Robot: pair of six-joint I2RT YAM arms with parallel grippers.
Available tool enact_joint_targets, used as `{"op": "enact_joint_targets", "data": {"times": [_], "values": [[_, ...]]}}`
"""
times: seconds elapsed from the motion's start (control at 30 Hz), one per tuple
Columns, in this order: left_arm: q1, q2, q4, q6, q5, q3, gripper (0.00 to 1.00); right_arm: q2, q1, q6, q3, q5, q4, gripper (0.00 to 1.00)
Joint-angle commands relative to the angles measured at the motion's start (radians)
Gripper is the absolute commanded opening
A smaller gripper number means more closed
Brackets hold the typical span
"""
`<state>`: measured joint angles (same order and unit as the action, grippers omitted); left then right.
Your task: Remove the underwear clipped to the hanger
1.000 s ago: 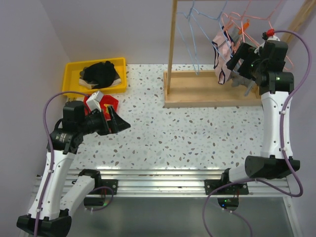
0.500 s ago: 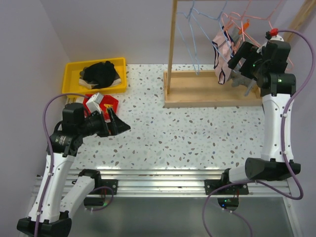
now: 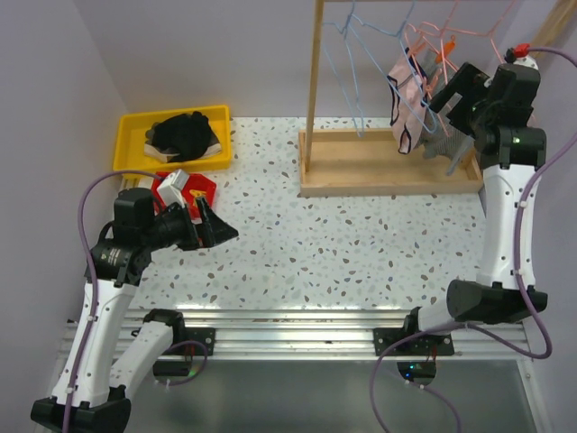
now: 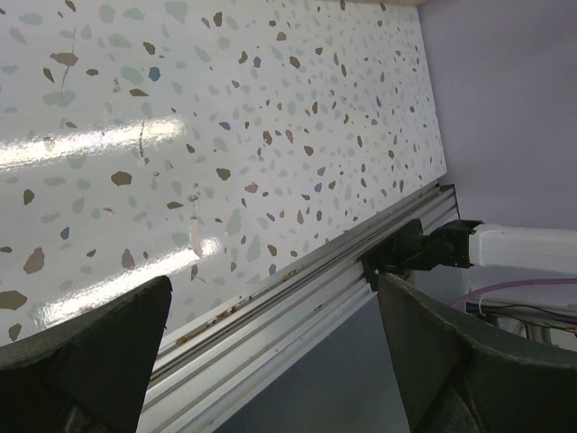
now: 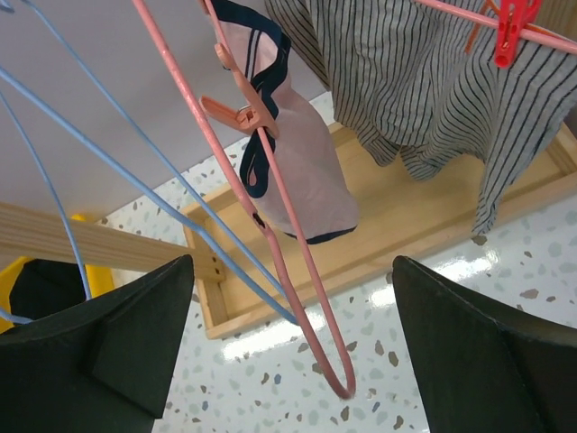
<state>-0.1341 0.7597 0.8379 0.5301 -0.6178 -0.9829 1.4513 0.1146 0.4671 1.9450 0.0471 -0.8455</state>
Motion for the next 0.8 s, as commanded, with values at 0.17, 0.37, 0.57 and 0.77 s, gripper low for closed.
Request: {"op": "enact_joint_targets", "data": {"times": [0.17,0.37,0.57,0.77], "values": [[-0.01,0.0,-0.026,-0.019,-0.02,0.016,1.0,0.107,0.005,-0.007,0.143,0.003,-0.03,0.88],[-0.012,0.001,-0.031,-0.016,-0.022,0.024,1.0,0.132,0.007,-0.044,0.169,0.01,-0.066,0.78],[-0.012,-0.002,-0.033,-0.013,-0.025,0.033,1.0,0.136,0.005,-0.074,0.132,-0.021,-0.101,0.72],[-0.012,-0.007,-0.031,-0.012,-0.028,0.036,1.0,0.147,0.005,-0.096,0.101,-0.038,-0.102,0.67]]}}
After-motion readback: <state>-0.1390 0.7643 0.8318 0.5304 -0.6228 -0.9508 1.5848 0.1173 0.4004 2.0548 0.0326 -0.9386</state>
